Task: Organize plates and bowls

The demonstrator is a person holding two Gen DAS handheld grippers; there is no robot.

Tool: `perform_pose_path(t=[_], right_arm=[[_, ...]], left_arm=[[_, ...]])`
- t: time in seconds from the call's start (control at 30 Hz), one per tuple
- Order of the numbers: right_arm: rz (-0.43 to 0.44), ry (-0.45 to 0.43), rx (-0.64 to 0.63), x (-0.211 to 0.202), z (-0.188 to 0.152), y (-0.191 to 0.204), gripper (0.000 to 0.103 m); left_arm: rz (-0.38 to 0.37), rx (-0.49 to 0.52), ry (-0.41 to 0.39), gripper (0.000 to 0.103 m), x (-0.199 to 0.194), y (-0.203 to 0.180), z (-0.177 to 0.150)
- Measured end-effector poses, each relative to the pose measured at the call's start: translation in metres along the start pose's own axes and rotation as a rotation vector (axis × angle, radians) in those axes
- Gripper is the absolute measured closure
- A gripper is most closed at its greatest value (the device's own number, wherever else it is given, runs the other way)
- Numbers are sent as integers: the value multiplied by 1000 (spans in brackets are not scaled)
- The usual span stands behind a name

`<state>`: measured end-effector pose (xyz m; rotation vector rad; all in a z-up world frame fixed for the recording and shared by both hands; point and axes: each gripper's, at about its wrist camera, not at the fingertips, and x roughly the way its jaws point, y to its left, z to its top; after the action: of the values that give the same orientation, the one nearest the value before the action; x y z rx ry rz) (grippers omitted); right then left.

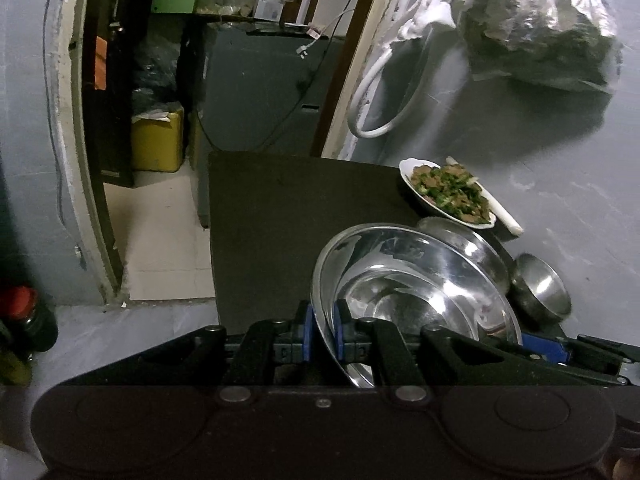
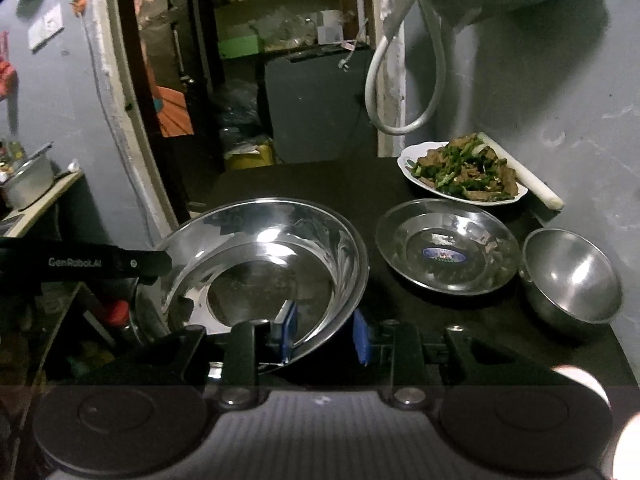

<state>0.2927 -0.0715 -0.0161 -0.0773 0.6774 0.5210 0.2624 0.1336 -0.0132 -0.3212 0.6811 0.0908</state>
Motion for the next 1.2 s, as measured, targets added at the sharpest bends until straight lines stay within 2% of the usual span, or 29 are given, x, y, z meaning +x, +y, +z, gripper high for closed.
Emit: perform_pose_path(t=[0.37,0.67,0.97,1.2], right_arm=[[38,11,-46,-42,-34,-5,69],[68,53,-102,-58,-68,-3,69],[57,87,-173,-62,-89,6,68],[49,115,-201,-57,-95,12,65]], left_arm=[[58,32,42,91,-33,-24,-43],[105,41,115,90,-44,-30,-81],[149,69,149,90,-42,-33,-97],[179,101,182,89,-36,-38,-96]])
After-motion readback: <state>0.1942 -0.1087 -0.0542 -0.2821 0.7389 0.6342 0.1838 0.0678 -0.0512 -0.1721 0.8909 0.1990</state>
